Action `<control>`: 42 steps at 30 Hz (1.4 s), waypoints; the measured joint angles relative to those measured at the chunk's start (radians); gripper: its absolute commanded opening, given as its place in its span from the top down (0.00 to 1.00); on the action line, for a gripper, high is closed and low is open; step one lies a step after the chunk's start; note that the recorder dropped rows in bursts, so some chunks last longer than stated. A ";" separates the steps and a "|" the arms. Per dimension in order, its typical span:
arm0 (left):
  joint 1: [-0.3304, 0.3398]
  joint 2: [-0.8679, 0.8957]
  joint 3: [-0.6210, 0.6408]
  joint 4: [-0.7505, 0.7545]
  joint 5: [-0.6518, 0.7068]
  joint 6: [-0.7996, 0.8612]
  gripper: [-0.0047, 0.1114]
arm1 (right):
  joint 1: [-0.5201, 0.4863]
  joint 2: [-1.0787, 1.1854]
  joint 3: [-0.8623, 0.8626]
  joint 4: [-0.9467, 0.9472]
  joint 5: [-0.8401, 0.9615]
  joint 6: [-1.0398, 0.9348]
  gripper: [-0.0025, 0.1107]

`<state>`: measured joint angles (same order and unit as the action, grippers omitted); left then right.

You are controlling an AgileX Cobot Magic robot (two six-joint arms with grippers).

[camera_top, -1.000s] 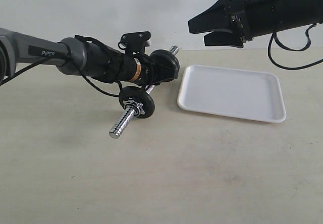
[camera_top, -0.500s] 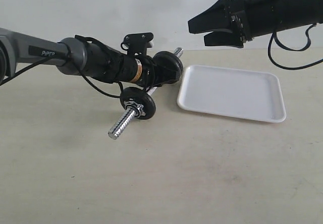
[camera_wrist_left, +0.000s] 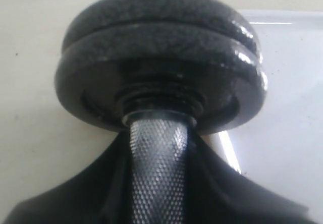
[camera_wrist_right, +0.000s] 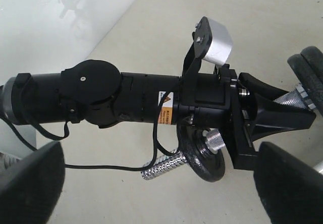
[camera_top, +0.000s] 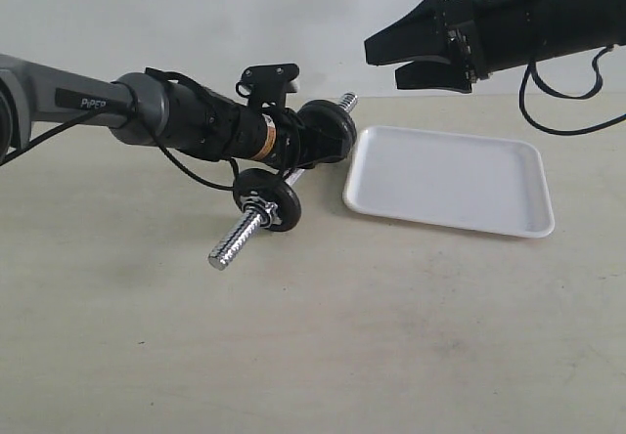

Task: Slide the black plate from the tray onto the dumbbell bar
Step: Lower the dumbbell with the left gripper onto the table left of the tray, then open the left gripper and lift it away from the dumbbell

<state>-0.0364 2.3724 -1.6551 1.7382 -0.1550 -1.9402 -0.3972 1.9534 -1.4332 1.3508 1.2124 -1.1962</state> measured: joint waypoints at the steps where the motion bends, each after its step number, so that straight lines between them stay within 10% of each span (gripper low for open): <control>1: 0.000 0.000 0.000 0.004 0.000 0.002 0.93 | 0.000 0.000 0.000 0.000 0.000 0.000 0.19; 28: 0.002 0.011 -0.007 0.012 -0.032 0.028 0.92 | 0.000 0.000 0.000 0.000 0.000 0.000 0.19; 42: 0.012 -0.001 -0.018 0.014 -0.041 0.062 0.55 | 0.000 0.000 0.000 0.000 0.000 0.000 0.19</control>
<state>-0.0242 2.3715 -1.6736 1.7524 -0.1960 -1.8784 -0.3972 1.9534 -1.4332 1.3508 1.2124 -1.1962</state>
